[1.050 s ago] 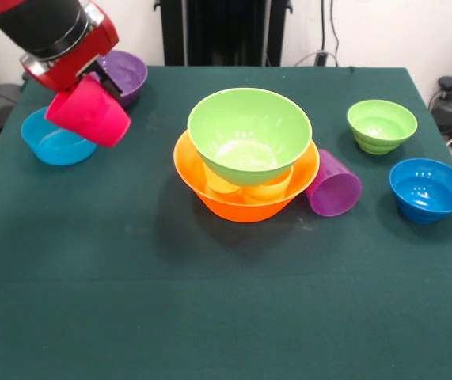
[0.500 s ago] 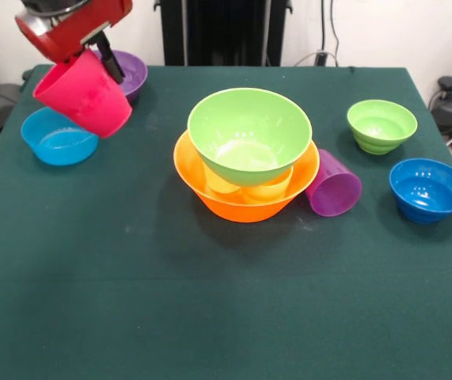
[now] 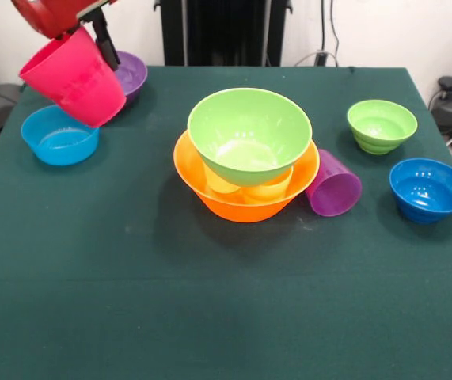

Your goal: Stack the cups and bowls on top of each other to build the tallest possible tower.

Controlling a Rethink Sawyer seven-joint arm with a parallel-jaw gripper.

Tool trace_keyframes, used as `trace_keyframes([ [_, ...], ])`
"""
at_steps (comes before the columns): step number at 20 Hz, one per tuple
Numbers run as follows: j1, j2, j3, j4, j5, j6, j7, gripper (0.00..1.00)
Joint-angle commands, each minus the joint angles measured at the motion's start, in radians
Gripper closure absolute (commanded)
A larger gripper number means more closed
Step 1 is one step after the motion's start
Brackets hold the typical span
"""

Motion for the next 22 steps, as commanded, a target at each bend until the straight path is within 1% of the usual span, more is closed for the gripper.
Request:
trace_keyframes([
  [1, 0.095, 0.001, -0.082, -0.045, -0.109, -0.074, 0.104, 1.00],
  [3, 0.112, 0.015, -0.095, -0.047, -0.135, -0.125, 0.116, 1.00],
  [4, 0.118, 0.021, -0.103, -0.037, -0.150, -0.167, 0.127, 1.00],
  [6, 0.135, 0.017, -0.120, -0.027, -0.180, -0.215, 0.150, 1.00],
  [13, 0.204, 0.014, -0.178, -0.022, -0.214, -0.306, 0.219, 1.00],
  [15, 0.223, 0.005, -0.197, -0.017, -0.214, -0.316, 0.232, 1.00],
  [22, 0.273, -0.099, -0.262, -0.004, -0.183, -0.265, 0.225, 1.00],
])
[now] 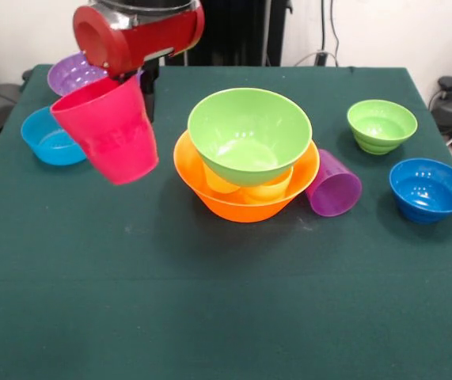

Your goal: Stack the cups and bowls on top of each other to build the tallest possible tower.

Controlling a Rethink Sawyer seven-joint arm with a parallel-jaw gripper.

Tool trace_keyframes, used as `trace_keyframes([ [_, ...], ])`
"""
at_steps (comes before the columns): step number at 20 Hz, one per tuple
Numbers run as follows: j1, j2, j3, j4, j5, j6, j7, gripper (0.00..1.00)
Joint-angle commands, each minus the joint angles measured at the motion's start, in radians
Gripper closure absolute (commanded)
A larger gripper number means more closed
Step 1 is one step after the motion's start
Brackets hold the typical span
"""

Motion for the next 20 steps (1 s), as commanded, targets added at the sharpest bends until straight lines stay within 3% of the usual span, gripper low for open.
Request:
trace_keyframes([
  [1, 0.064, -0.075, -0.120, 0.021, -0.047, 0.019, 0.202, 1.00],
  [11, 0.094, -0.118, -0.161, 0.047, 0.003, 0.018, 0.204, 1.00],
  [20, 0.186, -0.138, -0.226, 0.129, 0.049, -0.049, 0.348, 1.00],
])
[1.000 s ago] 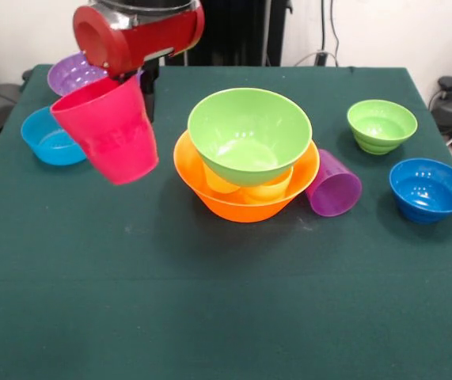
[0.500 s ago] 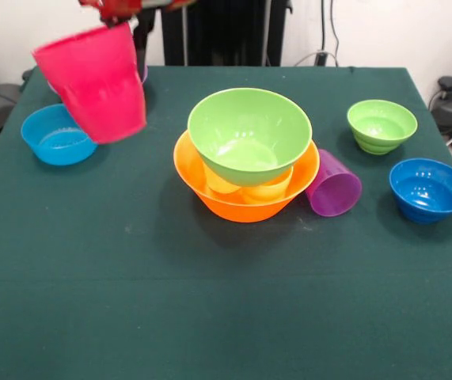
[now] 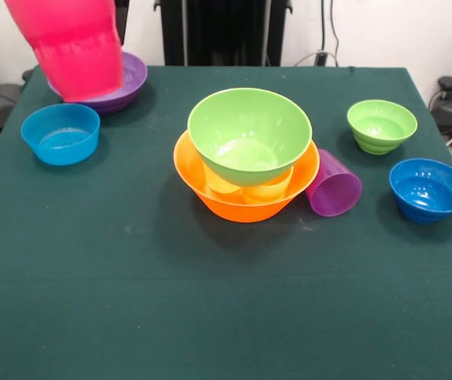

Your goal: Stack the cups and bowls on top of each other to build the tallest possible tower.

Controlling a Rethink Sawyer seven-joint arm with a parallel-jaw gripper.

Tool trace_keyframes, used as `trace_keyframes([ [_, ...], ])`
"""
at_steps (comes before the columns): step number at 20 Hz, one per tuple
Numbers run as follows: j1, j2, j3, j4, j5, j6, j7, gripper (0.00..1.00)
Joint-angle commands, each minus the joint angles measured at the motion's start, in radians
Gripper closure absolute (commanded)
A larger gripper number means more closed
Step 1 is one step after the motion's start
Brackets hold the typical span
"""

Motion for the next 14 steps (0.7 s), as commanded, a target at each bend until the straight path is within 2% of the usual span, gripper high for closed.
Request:
trace_keyframes([
  [1, 0.097, 0.001, -0.080, 0.130, 0.027, -0.052, 0.344, 1.00],
  [9, 0.148, -0.005, -0.115, 0.130, 0.034, -0.042, 0.393, 1.00],
  [14, 0.191, 0.002, -0.152, 0.104, -0.029, -0.026, 0.420, 1.00],
])
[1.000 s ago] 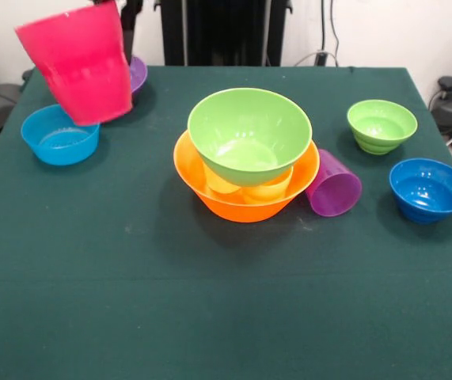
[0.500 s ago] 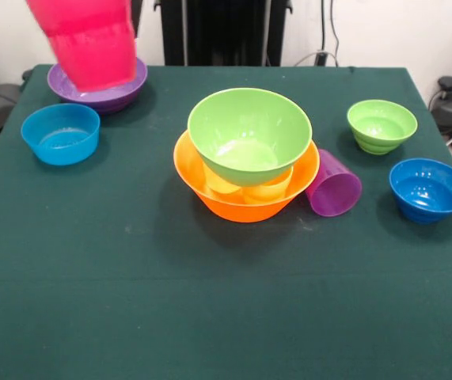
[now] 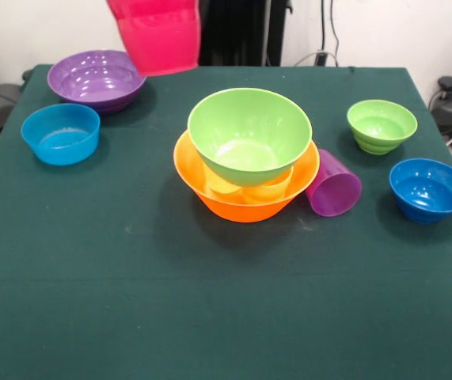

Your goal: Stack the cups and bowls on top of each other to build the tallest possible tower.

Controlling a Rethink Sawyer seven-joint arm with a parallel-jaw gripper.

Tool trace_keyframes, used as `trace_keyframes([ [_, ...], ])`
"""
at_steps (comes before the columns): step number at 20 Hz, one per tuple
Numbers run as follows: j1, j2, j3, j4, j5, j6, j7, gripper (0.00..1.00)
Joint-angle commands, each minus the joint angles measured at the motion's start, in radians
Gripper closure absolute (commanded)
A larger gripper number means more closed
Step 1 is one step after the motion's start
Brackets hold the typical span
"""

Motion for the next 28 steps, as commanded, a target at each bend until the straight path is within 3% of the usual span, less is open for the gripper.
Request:
trace_keyframes([
  [1, 0.057, 0.029, -0.065, 0.081, -0.065, -0.029, 0.162, 1.00],
  [19, 0.194, 0.179, -0.194, -0.052, -0.077, 0.105, 0.244, 1.00],
  [28, 0.261, 0.308, -0.249, -0.209, -0.053, 0.311, 0.234, 1.00],
])
